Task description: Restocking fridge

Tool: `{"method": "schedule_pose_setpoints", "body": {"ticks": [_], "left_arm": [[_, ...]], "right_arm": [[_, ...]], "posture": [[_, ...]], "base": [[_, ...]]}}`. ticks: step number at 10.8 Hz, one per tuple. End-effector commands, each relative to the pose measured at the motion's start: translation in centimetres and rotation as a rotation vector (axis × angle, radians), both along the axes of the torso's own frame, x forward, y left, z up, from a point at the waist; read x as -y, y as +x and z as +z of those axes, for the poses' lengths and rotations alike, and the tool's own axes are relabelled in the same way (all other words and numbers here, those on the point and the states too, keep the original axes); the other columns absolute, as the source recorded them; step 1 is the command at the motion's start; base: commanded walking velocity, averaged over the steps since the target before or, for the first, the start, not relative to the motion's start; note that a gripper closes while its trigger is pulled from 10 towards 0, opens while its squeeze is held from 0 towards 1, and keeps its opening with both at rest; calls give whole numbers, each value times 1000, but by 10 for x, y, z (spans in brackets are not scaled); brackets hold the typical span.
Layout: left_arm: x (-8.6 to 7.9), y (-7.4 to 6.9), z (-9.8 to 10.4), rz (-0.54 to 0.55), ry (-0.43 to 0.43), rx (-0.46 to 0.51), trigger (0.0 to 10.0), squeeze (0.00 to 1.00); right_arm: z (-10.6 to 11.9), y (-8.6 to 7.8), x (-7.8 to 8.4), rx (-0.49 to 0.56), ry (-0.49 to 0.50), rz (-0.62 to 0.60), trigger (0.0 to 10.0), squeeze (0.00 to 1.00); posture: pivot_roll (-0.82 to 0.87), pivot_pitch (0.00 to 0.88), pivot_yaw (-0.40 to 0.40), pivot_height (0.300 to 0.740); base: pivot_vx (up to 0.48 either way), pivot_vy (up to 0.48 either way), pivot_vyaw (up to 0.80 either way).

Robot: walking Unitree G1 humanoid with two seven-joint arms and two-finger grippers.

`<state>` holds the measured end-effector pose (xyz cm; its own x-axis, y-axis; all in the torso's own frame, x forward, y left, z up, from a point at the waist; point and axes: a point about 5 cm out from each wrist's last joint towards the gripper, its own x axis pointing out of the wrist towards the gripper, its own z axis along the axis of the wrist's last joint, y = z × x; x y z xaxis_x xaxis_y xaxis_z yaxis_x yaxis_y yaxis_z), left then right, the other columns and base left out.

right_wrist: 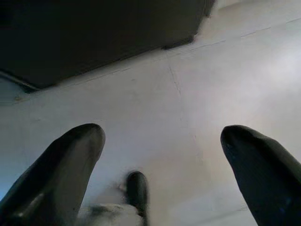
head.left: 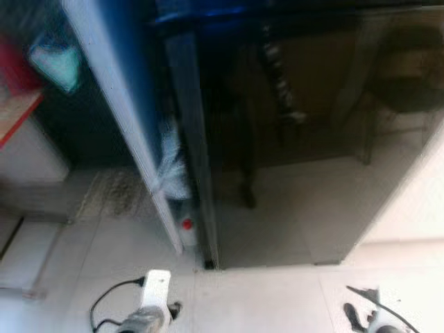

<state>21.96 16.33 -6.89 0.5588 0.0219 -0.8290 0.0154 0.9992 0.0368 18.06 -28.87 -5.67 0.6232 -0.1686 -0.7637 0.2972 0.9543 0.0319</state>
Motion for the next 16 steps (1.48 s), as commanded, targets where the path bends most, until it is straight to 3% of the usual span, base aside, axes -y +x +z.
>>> {"method": "schedule_pose_setpoints", "body": {"ticks": [1,13,16], "left_arm": [[1,-2,-1,-8,6,-12,10000,0],[1,1,1,-4,3,-9,10000,0],[0,2,1,-12,5,-3,10000,0]], "right_arm": [[-1,-4,1,-13,-2,-3,10000,0],[0,-1,2,-9,-5,-6,10000,0],[0,0,1,-11,-5,5,10000,0]], "posture": [[-121,28,61,740],[-128,74,66,740],[-128,75,67,740]], "base": [[0,334,0],[0,330,0],[0,0,0]]}}
